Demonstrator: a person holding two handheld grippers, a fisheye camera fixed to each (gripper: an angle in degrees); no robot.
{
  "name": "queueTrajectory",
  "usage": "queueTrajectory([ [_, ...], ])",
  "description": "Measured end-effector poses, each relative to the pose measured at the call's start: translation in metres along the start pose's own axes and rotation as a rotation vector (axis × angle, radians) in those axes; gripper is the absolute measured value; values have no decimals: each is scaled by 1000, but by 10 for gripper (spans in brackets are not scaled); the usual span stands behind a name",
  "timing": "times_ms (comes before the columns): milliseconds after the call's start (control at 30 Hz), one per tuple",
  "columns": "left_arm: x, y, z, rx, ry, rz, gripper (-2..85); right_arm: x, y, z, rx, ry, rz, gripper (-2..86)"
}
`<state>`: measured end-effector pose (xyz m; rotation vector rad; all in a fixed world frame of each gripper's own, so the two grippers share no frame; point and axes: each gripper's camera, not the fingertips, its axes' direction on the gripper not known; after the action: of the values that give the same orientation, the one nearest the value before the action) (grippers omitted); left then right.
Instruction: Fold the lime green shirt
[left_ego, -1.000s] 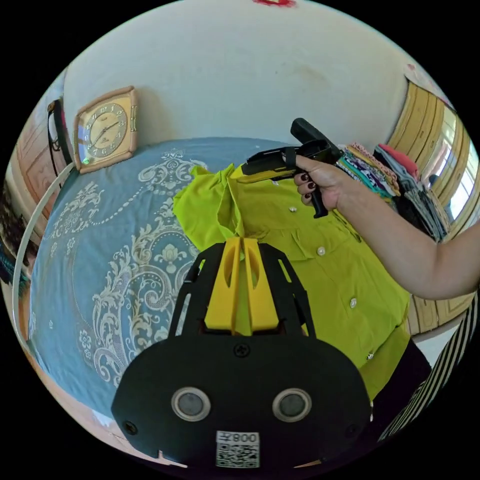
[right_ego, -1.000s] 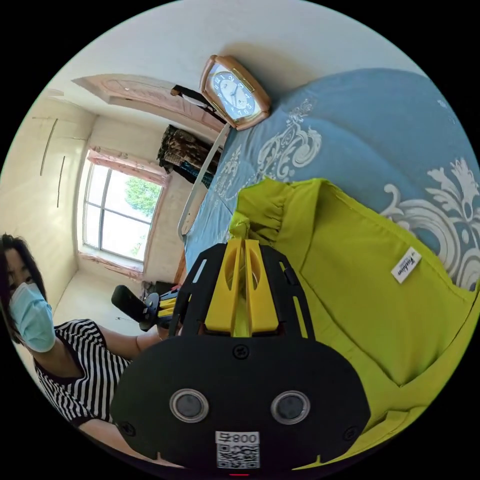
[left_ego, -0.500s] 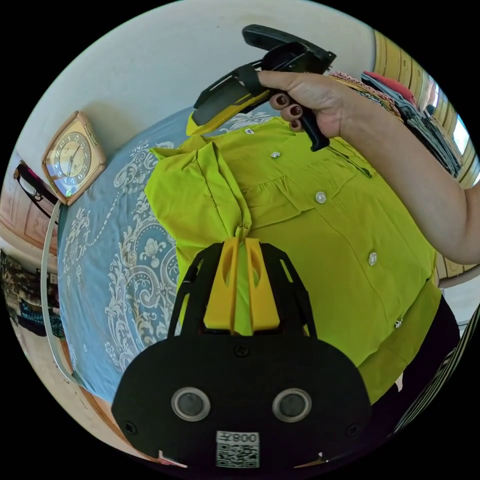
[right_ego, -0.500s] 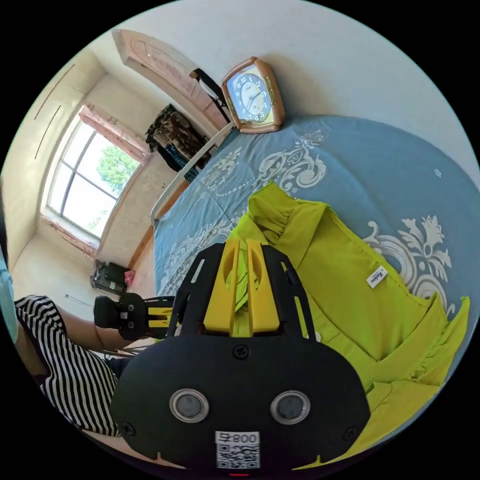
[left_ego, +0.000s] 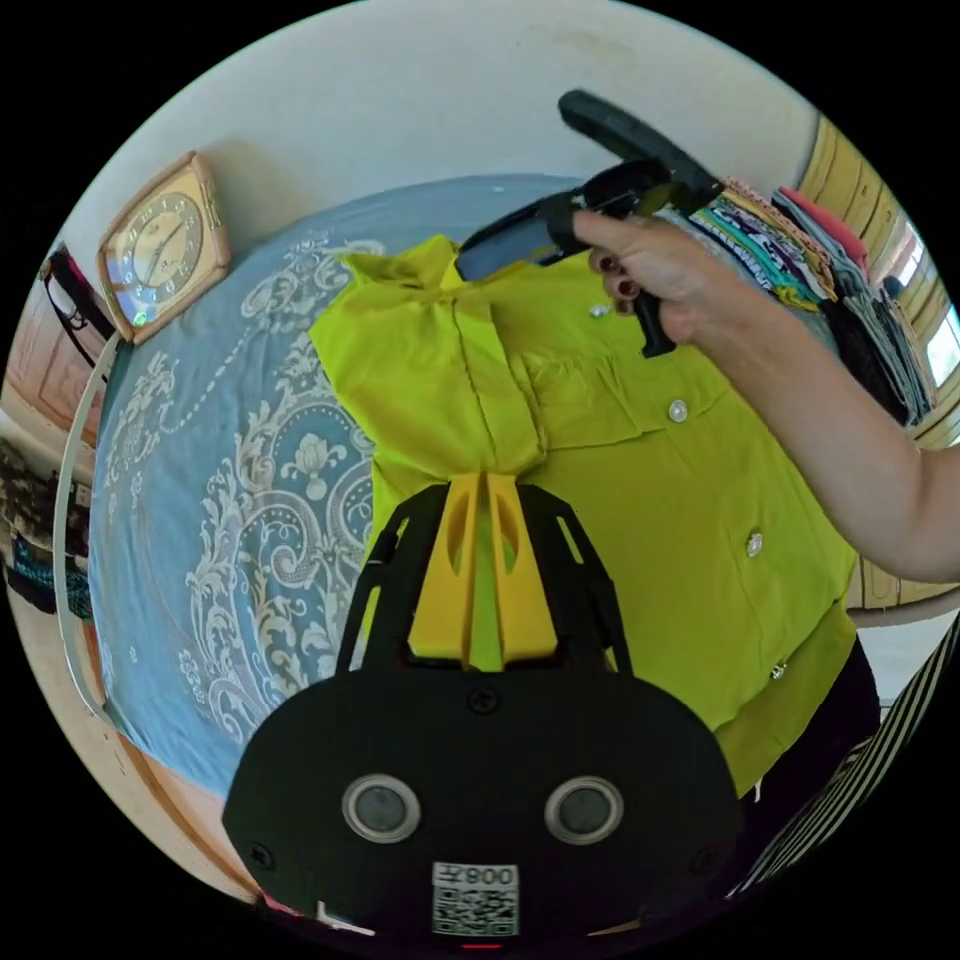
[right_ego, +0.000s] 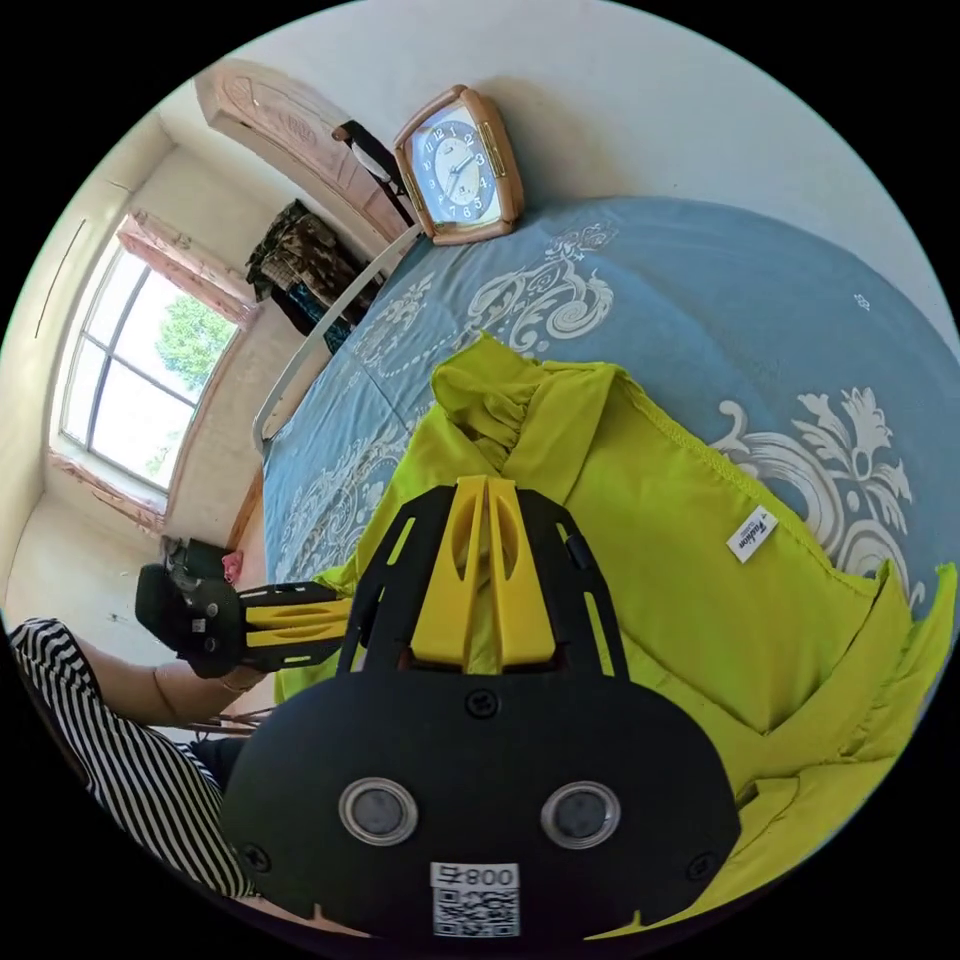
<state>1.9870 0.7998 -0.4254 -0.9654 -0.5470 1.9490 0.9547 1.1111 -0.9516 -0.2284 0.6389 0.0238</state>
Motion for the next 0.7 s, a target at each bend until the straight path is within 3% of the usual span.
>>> queueTrajectory([
  [167, 1, -1, -10, 59, -12, -13, 5, -30, 20, -28, 102, 14, -60, 1],
  [333, -7, -23, -6, 50, -10, -24, 3, -31, 10, 26, -121, 50, -70, 1],
  [500, -29, -58, -29, 177, -20, -35, 3, -35, 16, 3, -28, 46, -51, 1],
  [700, -62, -142, 6, 114, -14, -4, 2, -61, 23, 7, -48, 120, -118, 1],
])
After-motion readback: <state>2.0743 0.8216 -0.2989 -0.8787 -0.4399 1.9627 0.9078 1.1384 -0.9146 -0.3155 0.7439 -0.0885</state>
